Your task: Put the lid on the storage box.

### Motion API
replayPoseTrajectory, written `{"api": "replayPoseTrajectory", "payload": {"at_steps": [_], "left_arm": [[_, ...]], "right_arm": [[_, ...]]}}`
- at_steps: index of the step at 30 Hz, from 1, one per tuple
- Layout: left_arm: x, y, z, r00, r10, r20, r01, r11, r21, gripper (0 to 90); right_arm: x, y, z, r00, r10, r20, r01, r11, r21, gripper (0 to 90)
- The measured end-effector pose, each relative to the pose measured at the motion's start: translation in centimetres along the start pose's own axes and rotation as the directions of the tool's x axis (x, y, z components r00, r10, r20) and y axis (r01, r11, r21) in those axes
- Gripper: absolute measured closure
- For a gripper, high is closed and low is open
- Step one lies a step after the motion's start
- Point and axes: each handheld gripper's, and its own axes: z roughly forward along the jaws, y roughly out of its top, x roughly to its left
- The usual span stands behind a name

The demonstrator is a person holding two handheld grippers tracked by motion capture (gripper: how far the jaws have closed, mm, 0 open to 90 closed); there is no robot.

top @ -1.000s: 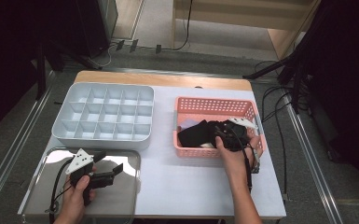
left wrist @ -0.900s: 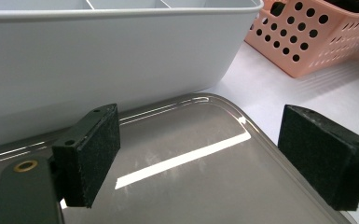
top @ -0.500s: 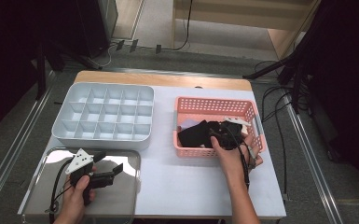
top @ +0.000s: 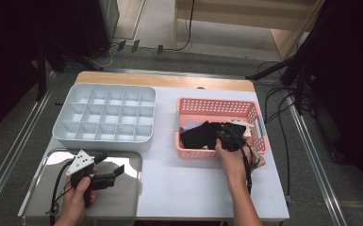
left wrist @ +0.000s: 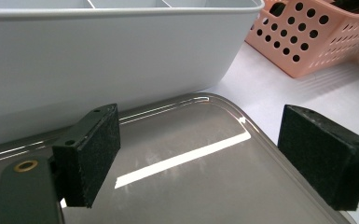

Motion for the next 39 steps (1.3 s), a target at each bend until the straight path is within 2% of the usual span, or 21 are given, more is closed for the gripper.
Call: {"api": "replayPoseTrajectory", "payload": {"at_steps": [5, 8, 12, 20, 22, 24, 28, 39], "left_arm": [[0.0, 0.0, 0.0, 1.0000, 0.001, -0.001, -0.001, 1.0000, 0.001, 14.1], [0.0, 0.0, 0.0, 1.0000, 0.001, -0.001, -0.001, 1.0000, 0.001, 14.1], [0.0, 0.0, 0.0, 1.0000, 0.004, -0.001, -0.004, 1.0000, 0.003, 14.1], [0.0, 0.0, 0.0, 1.0000, 0.003, 0.000, -0.003, 1.0000, 0.000, 14.1], [0.0, 0.0, 0.0, 1.0000, 0.004, -0.001, -0.004, 1.0000, 0.000, 14.1], [0.0, 0.0, 0.0, 1.0000, 0.004, -0.001, -0.004, 1.0000, -0.001, 14.1], [-0.1, 0.0, 0.0, 1.0000, 0.009, -0.005, -0.009, 1.0000, -0.002, 14.1], [-0.1, -0.1, -0.1, 0.9999, 0.010, -0.009, -0.010, 0.9999, -0.006, 14.1]], "right_arm": [[-0.1, -0.4, -0.4, 0.9998, -0.020, -0.003, 0.019, 0.993, -0.117, 86.0], [-0.3, 0.0, -1.2, 0.9989, 0.032, -0.035, -0.038, 0.983, -0.178, 86.1], [0.0, 0.6, -2.4, 0.9989, -0.005, -0.047, -0.006, 0.972, -0.233, 86.4], [1.5, 0.7, -4.1, 0.9954, -0.053, -0.080, 0.028, 0.959, -0.282, 86.4], [1.7, 0.7, -4.4, 0.9953, -0.056, -0.079, 0.030, 0.955, -0.294, 86.4], [1.7, 0.8, -4.6, 0.9960, -0.038, -0.081, 0.011, 0.952, -0.305, 86.4], [1.5, 1.3, -5.1, 0.9955, -0.045, -0.083, 0.015, 0.945, -0.328, 86.4], [1.3, 1.5, -6.0, 0.9943, -0.040, -0.099, 0.004, 0.940, -0.342, 86.3]]}}
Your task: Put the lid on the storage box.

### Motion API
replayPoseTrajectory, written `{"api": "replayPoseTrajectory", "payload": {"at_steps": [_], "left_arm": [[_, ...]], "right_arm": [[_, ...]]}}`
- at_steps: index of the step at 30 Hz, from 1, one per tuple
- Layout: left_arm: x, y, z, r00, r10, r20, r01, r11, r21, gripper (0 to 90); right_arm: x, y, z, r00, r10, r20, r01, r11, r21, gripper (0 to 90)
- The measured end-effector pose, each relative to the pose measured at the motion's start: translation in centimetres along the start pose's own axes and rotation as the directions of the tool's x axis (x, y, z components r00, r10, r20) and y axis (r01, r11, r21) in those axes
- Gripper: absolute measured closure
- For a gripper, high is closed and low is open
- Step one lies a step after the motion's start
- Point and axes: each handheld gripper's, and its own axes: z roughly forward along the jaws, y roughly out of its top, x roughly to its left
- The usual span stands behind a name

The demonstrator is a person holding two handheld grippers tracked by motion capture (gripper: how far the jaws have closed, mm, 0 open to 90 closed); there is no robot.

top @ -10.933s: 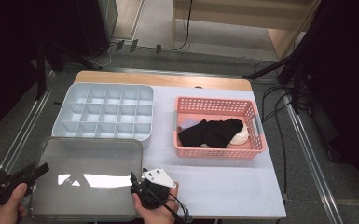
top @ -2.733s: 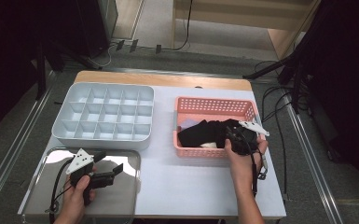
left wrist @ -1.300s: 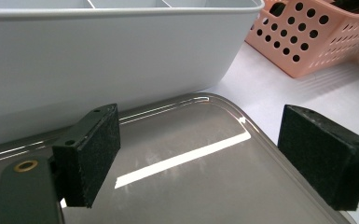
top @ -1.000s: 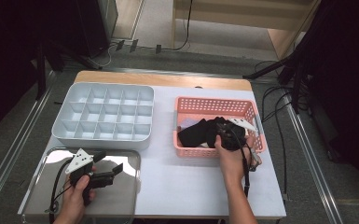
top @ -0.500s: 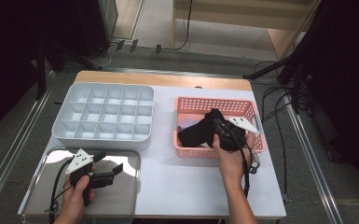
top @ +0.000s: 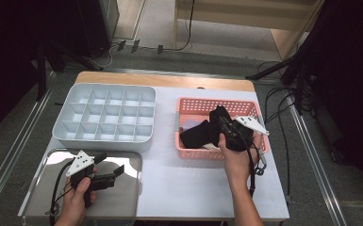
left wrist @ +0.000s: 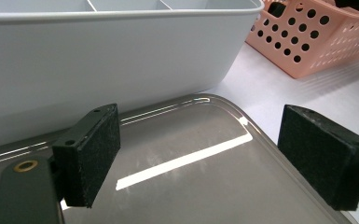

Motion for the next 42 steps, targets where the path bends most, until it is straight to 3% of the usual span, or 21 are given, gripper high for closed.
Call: {"api": "replayPoseTrajectory", "payload": {"at_steps": [14, 28, 35, 42], "left_arm": [[-0.2, 0.0, 0.0, 0.9997, 0.015, -0.019, -0.015, 0.9999, -0.001, 13.8], [-0.2, 0.0, 0.0, 0.9997, 0.016, -0.020, -0.016, 0.9999, 0.000, 13.7], [-0.2, 0.0, 0.0, 0.9997, 0.019, -0.018, -0.019, 0.9998, 0.004, 13.7], [-0.2, 0.0, 0.0, 0.9997, 0.019, -0.015, -0.019, 0.9998, 0.006, 13.7]], "right_arm": [[0.5, -1.0, -1.3, 0.9998, 0.001, -0.019, -0.001, 1.000, -0.004, 86.3], [1.8, -1.6, -3.7, 0.9977, -0.024, -0.063, 0.023, 0.999, -0.024, 86.3], [1.2, -2.4, -4.3, 0.9965, 0.000, -0.084, -0.003, 0.999, -0.033, 86.2], [0.9, -3.7, -5.3, 0.9965, -0.005, -0.084, 0.002, 1.000, -0.031, 86.3]]}}
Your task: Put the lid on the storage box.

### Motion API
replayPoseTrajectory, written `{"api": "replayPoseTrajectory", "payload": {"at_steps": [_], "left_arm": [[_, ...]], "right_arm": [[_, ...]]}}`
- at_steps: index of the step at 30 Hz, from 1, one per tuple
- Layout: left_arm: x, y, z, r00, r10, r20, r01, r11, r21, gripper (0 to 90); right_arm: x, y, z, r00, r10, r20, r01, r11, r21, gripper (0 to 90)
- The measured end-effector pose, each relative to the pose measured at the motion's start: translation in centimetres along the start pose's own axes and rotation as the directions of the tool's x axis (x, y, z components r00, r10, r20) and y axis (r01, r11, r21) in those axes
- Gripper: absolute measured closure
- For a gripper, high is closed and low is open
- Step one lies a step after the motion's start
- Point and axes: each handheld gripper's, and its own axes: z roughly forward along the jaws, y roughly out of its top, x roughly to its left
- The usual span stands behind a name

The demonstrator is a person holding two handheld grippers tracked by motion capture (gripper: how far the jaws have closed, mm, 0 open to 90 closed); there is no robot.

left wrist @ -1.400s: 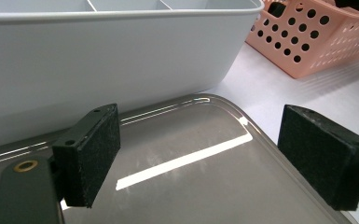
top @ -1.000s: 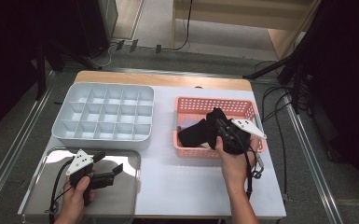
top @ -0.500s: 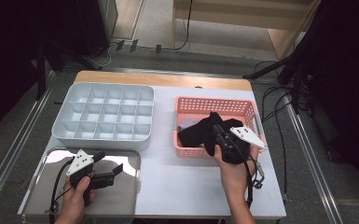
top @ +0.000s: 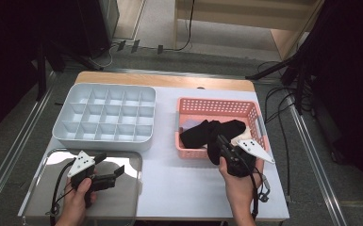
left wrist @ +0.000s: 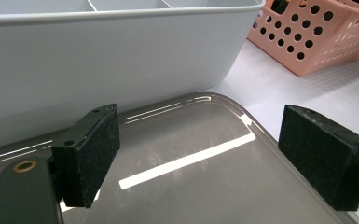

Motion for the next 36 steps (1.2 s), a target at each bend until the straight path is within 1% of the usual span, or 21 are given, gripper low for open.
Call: {"api": "replayPoseTrajectory", "payload": {"at_steps": [2, 7, 17, 21, 26, 29, 32, 36], "left_arm": [[0.0, 0.0, 0.0, 1.0000, 0.003, 0.001, -0.003, 1.0000, 0.002, 13.7], [0.0, 0.0, 0.0, 1.0000, 0.004, 0.001, -0.004, 1.0000, 0.003, 13.7], [0.0, 0.0, 0.0, 1.0000, 0.006, 0.002, -0.006, 1.0000, 0.005, 13.7], [0.0, 0.0, 0.0, 1.0000, 0.005, 0.002, -0.005, 1.0000, 0.003, 13.8], [0.0, 0.0, 0.0, 1.0000, 0.005, 0.002, -0.005, 1.0000, 0.002, 13.7], [0.0, 0.0, 0.0, 1.0000, 0.005, 0.003, -0.005, 1.0000, 0.003, 13.7], [0.0, 0.0, 0.0, 1.0000, 0.005, 0.001, -0.005, 1.0000, 0.001, 13.7], [-0.1, 0.0, 0.0, 1.0000, 0.002, 0.002, -0.002, 1.0000, -0.001, 13.7]], "right_arm": [[-0.1, -0.2, -0.4, 1.0000, 0.007, 0.001, -0.007, 1.000, -0.005, 86.3], [-0.1, -0.8, -1.3, 1.0000, -0.001, 0.002, 0.001, 1.000, -0.009, 86.3], [0.6, -1.7, -3.3, 0.9995, -0.025, -0.018, 0.024, 0.999, -0.029, 86.3], [1.1, -2.1, -3.7, 0.9990, -0.035, -0.028, 0.034, 0.999, -0.028, 86.3], [1.7, -2.5, -4.3, 0.9981, -0.037, -0.048, 0.036, 0.999, -0.017, 86.3], [2.3, -2.9, -4.6, 0.9970, -0.050, -0.058, 0.049, 0.999, -0.013, 86.3], [3.0, -3.4, -4.9, 0.9950, -0.060, -0.080, 0.060, 0.998, 0.001, 86.3], [3.6, -4.3, -5.0, 0.9935, -0.062, -0.096, 0.064, 0.998, 0.023, 86.3]]}}
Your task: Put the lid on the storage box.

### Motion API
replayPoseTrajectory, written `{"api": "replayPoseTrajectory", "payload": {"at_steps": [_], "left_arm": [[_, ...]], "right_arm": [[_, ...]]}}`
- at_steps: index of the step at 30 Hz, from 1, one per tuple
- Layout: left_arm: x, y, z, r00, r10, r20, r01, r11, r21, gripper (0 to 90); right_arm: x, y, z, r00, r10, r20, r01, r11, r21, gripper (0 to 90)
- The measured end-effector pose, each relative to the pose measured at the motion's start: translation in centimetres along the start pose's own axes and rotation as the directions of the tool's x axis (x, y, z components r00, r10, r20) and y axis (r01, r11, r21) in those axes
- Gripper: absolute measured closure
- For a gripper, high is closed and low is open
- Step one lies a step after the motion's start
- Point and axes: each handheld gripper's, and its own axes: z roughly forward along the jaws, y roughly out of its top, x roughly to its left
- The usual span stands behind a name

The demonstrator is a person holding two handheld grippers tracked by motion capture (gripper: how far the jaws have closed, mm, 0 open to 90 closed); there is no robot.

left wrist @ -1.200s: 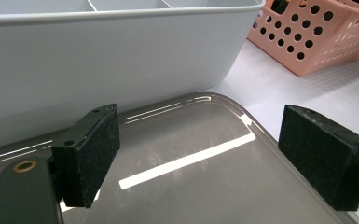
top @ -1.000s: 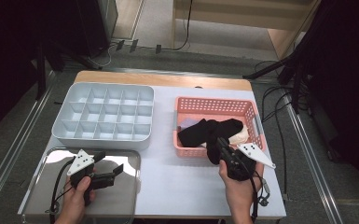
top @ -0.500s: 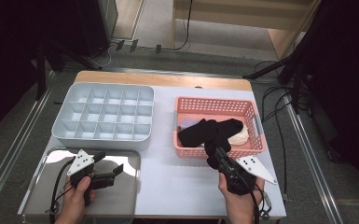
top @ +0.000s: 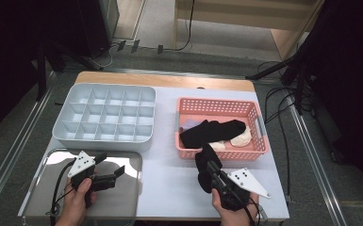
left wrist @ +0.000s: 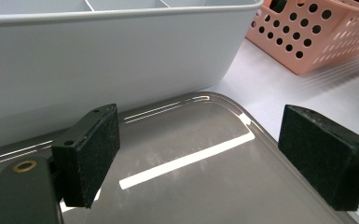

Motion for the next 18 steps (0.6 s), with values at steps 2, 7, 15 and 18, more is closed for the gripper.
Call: {"api": "replayPoseTrajectory", "payload": {"at_steps": [2, 7, 15, 18], "left_arm": [[0.0, 0.0, 0.0, 1.0000, 0.000, 0.000, 0.000, 1.0000, 0.000, 13.7], [0.0, 0.0, 0.0, 1.0000, -0.001, -0.002, 0.001, 1.0000, 0.000, 13.7], [0.0, 0.0, 0.0, 1.0000, -0.001, 0.000, 0.001, 1.0000, 0.000, 13.8], [0.0, 0.0, 0.0, 1.0000, 0.002, 0.000, -0.002, 1.0000, 0.002, 13.7]], "right_arm": [[0.2, -0.4, 0.1, 1.0000, 0.003, -0.006, -0.003, 1.000, 0.010, 86.3], [0.7, -1.6, 0.4, 0.9998, 0.002, -0.021, -0.001, 0.999, 0.042, 86.3], [1.4, -2.9, 1.2, 0.9988, 0.011, -0.048, -0.006, 0.995, 0.095, 86.3], [1.7, -3.4, 1.7, 0.9984, 0.007, -0.056, 0.000, 0.994, 0.112, 86.2]]}}
